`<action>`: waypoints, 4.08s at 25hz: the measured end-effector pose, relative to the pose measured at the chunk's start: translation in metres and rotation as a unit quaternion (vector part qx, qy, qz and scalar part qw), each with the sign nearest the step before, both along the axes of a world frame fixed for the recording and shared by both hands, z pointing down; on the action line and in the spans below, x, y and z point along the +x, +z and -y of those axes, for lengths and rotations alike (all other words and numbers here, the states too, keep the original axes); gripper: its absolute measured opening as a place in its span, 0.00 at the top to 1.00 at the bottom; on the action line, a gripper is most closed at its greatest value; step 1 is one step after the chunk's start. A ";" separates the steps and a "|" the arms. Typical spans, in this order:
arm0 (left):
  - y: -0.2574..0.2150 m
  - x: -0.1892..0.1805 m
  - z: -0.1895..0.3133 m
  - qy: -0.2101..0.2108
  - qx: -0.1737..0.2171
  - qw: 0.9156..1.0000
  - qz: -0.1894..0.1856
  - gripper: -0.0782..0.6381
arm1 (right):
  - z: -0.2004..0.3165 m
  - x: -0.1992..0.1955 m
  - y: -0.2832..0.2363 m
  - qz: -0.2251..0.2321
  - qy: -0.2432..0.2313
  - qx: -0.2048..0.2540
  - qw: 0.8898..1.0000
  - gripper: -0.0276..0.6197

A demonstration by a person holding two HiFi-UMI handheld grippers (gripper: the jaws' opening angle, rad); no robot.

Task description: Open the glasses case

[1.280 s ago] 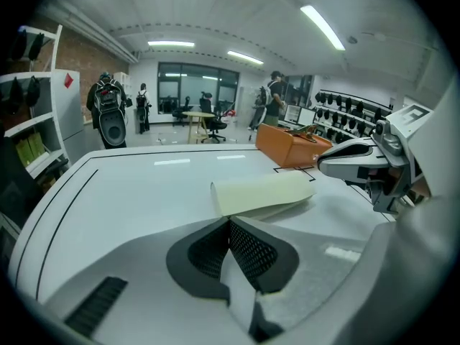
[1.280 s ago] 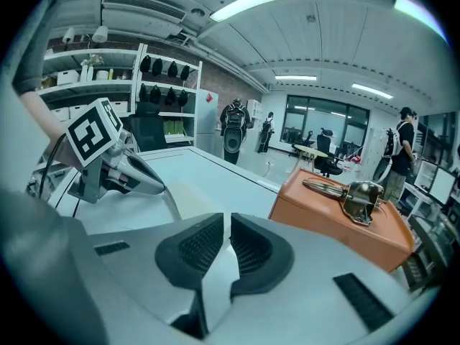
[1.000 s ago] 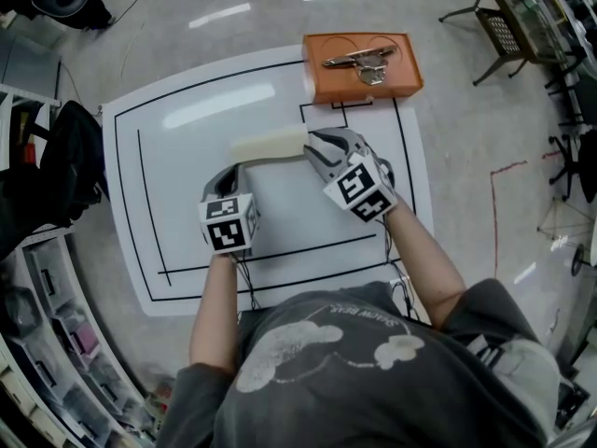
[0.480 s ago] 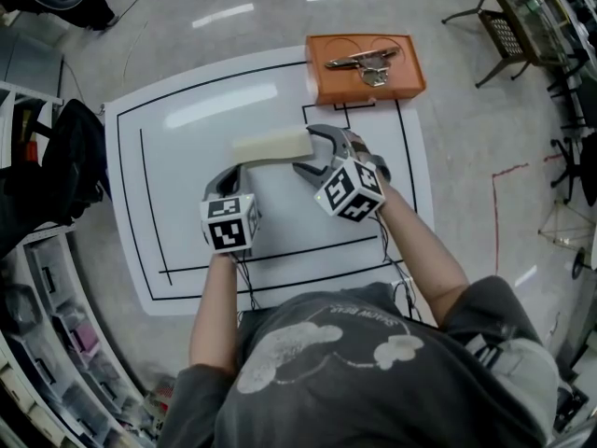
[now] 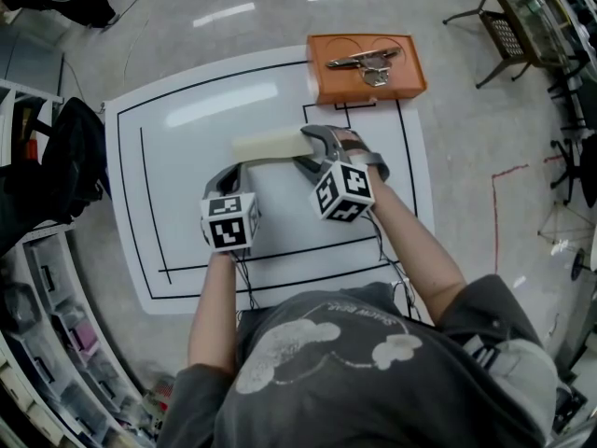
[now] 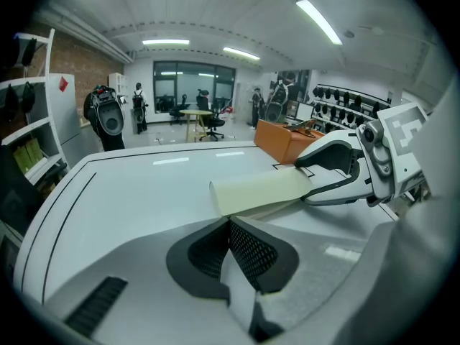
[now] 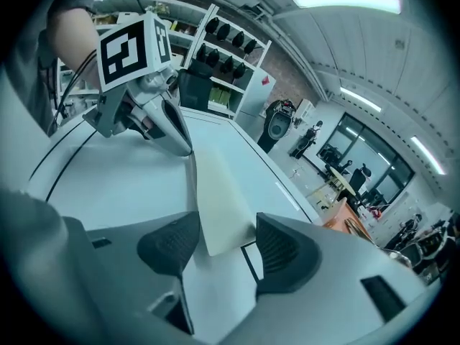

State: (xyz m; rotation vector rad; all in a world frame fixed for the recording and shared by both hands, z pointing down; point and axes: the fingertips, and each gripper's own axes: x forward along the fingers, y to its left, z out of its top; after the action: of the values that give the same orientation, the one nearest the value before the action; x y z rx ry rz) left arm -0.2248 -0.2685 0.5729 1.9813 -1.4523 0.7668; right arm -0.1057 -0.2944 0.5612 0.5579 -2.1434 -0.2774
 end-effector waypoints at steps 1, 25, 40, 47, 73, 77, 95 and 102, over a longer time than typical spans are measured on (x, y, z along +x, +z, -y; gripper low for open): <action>0.001 0.000 0.000 0.000 -0.001 1.000 -0.001 0.89 | 0.000 0.000 0.000 0.001 0.000 -0.004 1.000 0.58; 0.000 0.001 0.000 0.002 -0.003 1.000 0.002 0.89 | 0.032 -0.003 -0.040 0.057 0.032 0.019 0.998 0.86; -0.001 0.001 0.000 0.000 -0.008 1.000 0.000 0.89 | 0.066 -0.005 -0.040 0.071 0.074 0.021 0.995 0.83; -0.002 0.001 0.001 -0.012 -0.002 1.000 -0.002 0.89 | 0.065 -0.002 -0.037 0.085 0.082 0.009 0.993 0.74; -0.078 -0.015 -0.066 -0.126 0.106 0.986 -0.027 0.89 | 0.011 -0.012 -0.096 0.187 0.071 0.042 0.979 0.95; -0.090 -0.028 -0.099 -0.161 0.129 0.978 -0.038 0.89 | -0.015 -0.030 -0.105 0.192 0.047 0.034 0.980 0.95; -0.147 -0.018 -0.322 -0.252 0.204 0.946 -0.030 0.89 | -0.219 -0.036 -0.166 0.247 -0.041 0.049 0.967 0.96; -0.158 0.006 -0.416 -0.286 0.219 0.933 -0.023 0.89 | -0.302 -0.005 -0.164 0.250 -0.064 0.027 0.966 0.96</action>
State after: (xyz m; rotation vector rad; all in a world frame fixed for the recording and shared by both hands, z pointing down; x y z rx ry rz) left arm -0.2183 0.1476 0.4152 1.6880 -2.1677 0.1442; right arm -0.1104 0.0081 0.3975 0.5650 -2.6749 -0.2898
